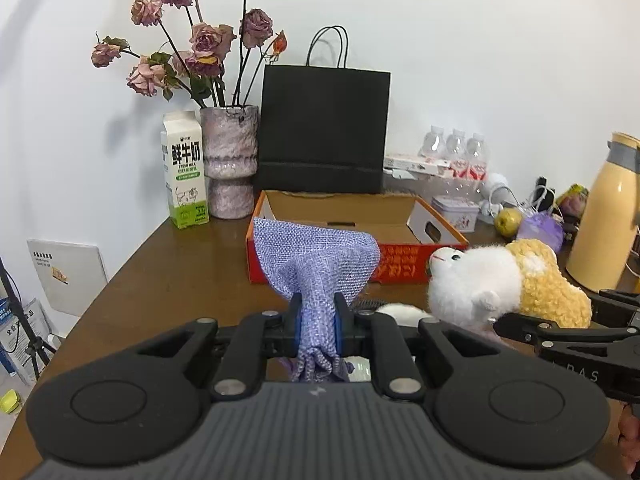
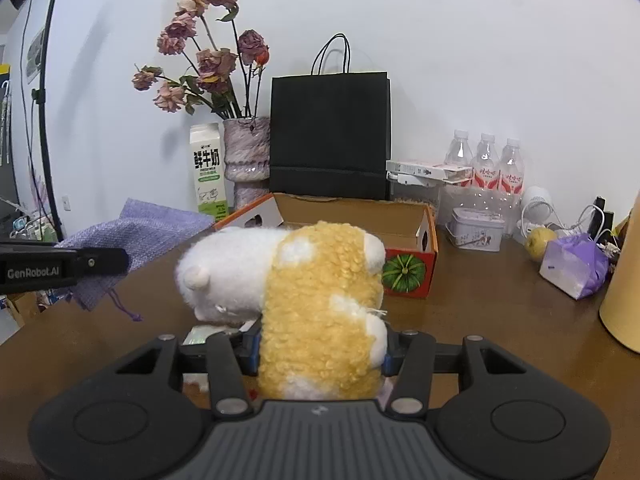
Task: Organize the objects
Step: 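Carry the pouch and plush over the red box and open both grippers, then withdraw both tools from the box back over the table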
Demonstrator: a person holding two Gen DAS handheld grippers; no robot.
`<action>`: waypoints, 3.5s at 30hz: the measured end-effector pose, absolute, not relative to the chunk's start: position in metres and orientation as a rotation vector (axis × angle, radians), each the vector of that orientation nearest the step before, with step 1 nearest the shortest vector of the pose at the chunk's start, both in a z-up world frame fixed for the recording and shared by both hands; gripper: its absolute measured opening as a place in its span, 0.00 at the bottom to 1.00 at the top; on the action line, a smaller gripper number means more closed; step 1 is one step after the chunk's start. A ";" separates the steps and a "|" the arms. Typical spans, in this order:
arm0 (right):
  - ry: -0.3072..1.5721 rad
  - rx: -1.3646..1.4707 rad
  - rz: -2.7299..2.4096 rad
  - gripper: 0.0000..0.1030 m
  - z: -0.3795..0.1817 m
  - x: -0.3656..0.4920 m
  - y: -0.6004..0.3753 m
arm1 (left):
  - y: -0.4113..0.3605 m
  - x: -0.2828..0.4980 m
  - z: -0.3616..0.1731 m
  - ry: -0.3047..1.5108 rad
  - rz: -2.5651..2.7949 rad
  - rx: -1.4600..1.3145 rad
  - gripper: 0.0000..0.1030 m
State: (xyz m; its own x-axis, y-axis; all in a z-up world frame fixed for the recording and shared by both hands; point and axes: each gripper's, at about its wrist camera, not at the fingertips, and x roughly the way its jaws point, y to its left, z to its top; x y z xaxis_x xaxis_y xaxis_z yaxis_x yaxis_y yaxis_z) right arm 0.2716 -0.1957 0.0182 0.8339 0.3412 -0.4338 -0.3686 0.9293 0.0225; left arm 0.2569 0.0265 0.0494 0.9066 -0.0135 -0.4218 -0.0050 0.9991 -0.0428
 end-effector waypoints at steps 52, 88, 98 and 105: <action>0.700 -0.064 0.258 0.47 -0.002 0.580 -0.124 | 0.058 0.558 0.026 0.537 0.050 -0.145 0.14; 0.619 -0.032 0.296 1.00 0.033 0.507 -0.149 | 0.055 0.474 0.050 0.507 0.029 -0.150 1.00; 0.613 -0.050 0.313 1.00 0.035 0.421 -0.156 | 0.047 0.379 0.057 0.506 0.004 -0.144 1.00; 0.546 -0.066 0.304 1.00 0.042 0.344 -0.162 | 0.052 0.310 0.054 0.524 0.038 -0.186 1.00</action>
